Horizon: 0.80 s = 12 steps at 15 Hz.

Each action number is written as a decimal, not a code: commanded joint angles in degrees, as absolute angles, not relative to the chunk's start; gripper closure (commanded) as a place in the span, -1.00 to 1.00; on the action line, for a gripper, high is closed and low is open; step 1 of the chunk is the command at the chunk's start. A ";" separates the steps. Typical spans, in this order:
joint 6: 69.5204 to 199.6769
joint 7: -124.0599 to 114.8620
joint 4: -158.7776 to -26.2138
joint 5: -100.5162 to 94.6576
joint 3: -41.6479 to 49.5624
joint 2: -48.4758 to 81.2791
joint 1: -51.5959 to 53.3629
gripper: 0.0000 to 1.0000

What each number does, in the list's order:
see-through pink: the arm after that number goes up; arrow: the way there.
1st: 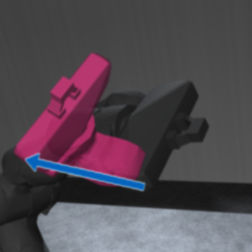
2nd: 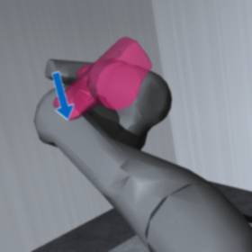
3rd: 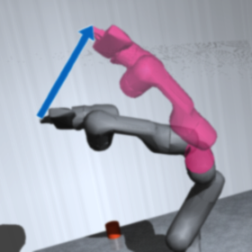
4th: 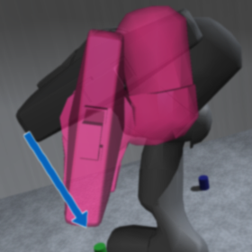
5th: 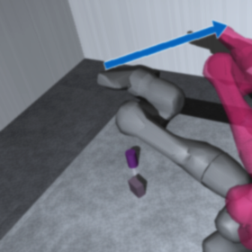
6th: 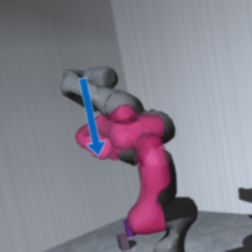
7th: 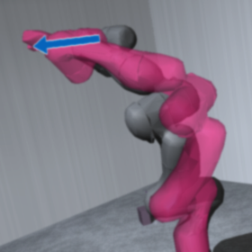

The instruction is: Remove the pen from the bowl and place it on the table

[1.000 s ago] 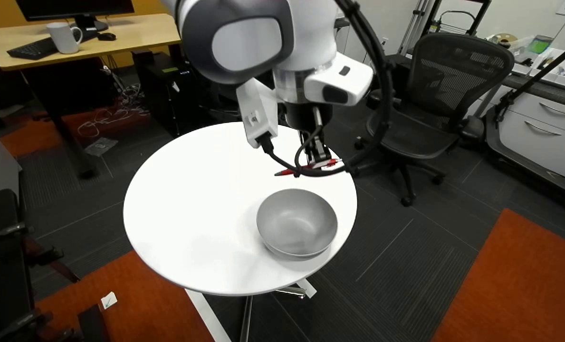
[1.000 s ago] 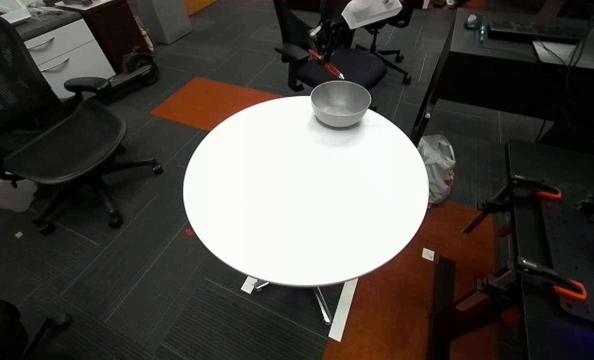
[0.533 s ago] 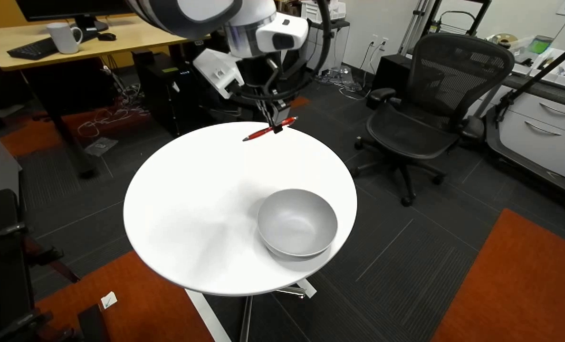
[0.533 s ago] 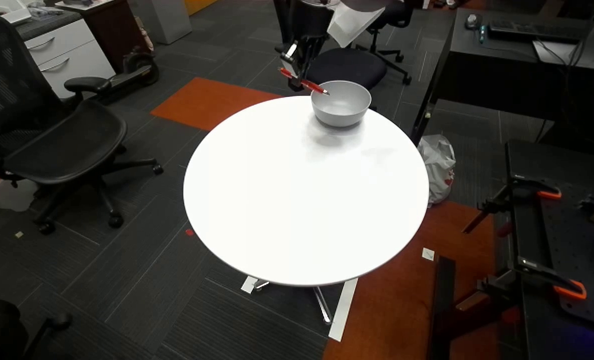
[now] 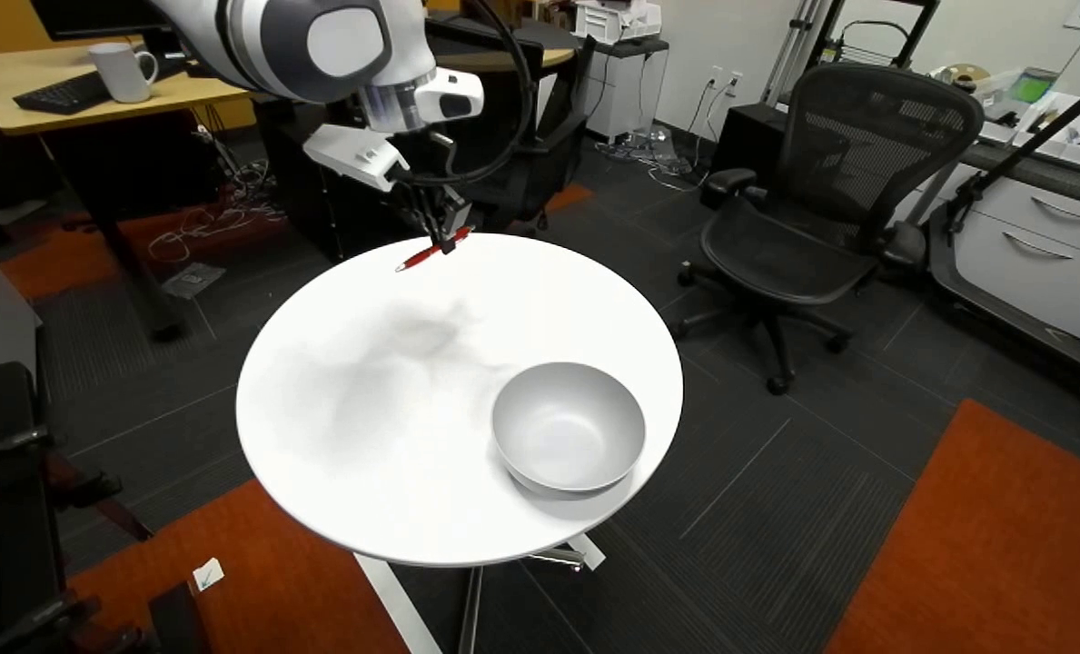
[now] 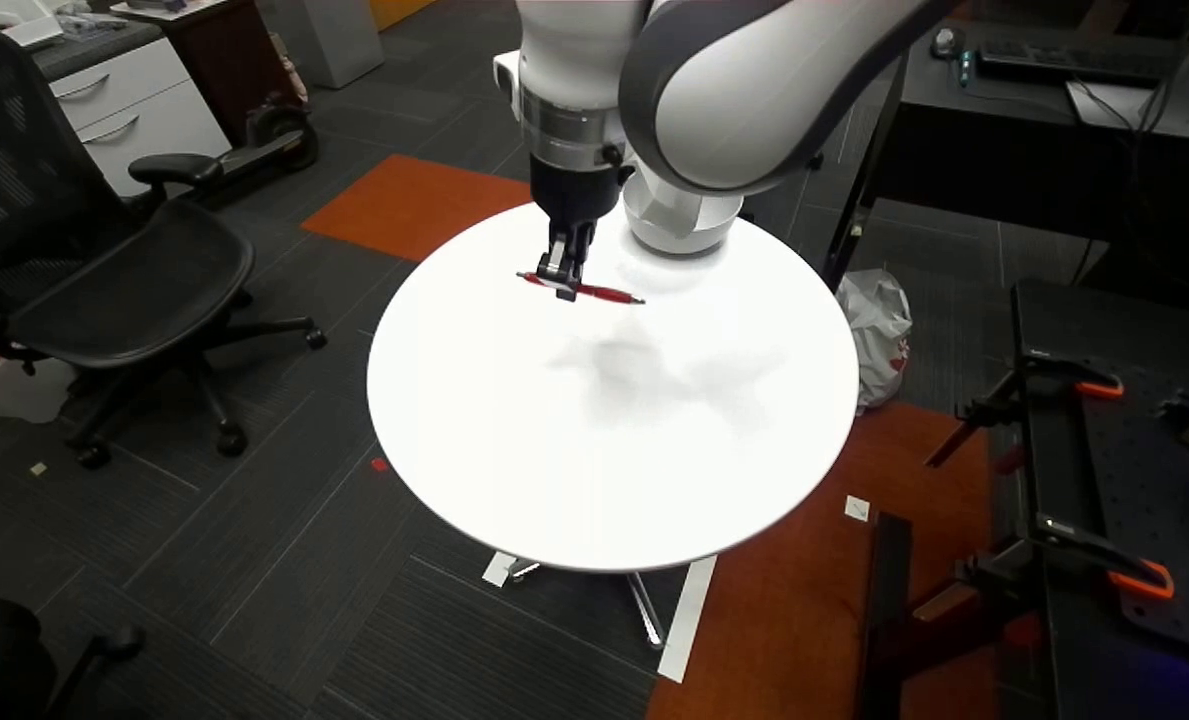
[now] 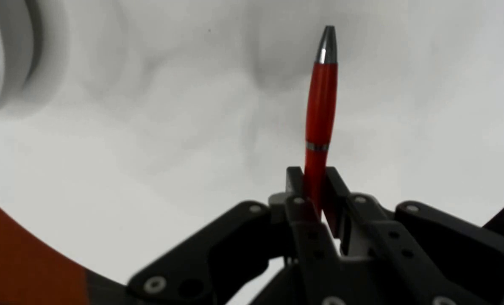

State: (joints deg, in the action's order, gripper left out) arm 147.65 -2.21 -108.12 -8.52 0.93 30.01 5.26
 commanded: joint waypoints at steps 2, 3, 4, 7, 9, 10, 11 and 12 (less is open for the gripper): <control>147.96 1.85 -107.42 -10.46 -0.21 33.05 6.10 0.93; 147.69 2.99 -107.55 -10.49 -0.59 33.40 6.17 0.93; 147.43 4.09 -107.36 -10.67 -0.95 34.02 6.35 0.93; 147.50 7.55 -107.54 -11.52 -2.24 35.20 6.68 0.93; 147.17 9.93 -107.42 -12.74 -2.89 36.11 7.18 0.93; 146.69 11.36 -107.11 -12.98 -3.51 36.65 7.14 0.93; 146.66 12.31 -107.12 -13.63 -3.65 37.01 7.44 0.93; 146.48 13.81 -106.90 -14.01 -4.28 37.44 7.45 0.93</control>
State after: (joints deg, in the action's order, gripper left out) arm 147.68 10.28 -107.90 -12.27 -3.23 36.49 7.20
